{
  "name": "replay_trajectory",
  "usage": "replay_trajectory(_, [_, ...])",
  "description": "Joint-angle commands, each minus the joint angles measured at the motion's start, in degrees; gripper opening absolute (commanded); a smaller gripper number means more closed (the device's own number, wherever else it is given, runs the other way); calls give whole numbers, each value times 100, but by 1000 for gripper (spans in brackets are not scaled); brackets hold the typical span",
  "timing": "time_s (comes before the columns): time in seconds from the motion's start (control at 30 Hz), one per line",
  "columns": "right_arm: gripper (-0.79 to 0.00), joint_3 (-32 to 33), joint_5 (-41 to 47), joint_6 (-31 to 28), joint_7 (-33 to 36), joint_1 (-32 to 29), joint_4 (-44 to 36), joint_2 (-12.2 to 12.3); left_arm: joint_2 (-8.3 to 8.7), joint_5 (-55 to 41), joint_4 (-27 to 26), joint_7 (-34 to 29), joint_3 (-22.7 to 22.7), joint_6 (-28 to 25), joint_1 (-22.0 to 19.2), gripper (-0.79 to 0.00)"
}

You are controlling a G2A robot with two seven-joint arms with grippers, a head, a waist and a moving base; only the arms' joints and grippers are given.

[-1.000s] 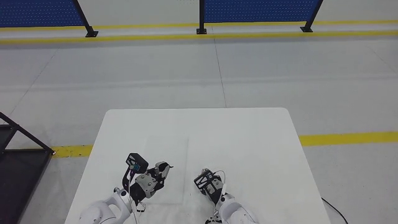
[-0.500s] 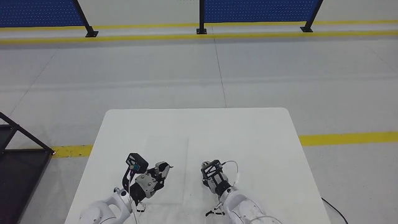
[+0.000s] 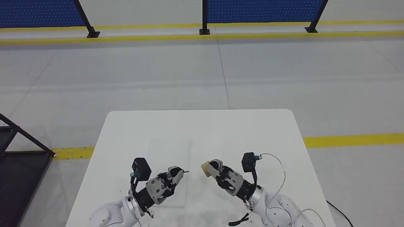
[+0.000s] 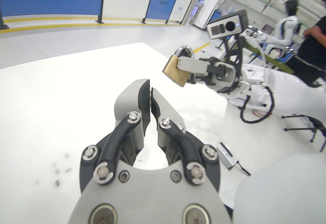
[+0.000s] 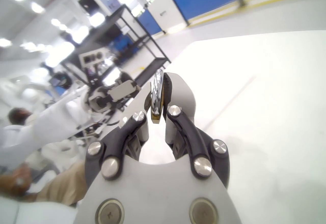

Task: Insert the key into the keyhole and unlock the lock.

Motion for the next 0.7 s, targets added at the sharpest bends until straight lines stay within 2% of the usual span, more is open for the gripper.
replay_trajectory(0.0, [-785,0,-39,41,-41,-1,-2,-1,1,-12,29,-6,6,-25,-13,-785])
replay_trajectory(0.47, [-785,-50,175,133,-168,14,-13,-18,-4,-79,11,11,45,29,-35,-785])
replay_trajectory(0.67, [-785,-364,912,-400,-928,124,333,-111,-52,-418,159,740,386,-156,-141,-785])
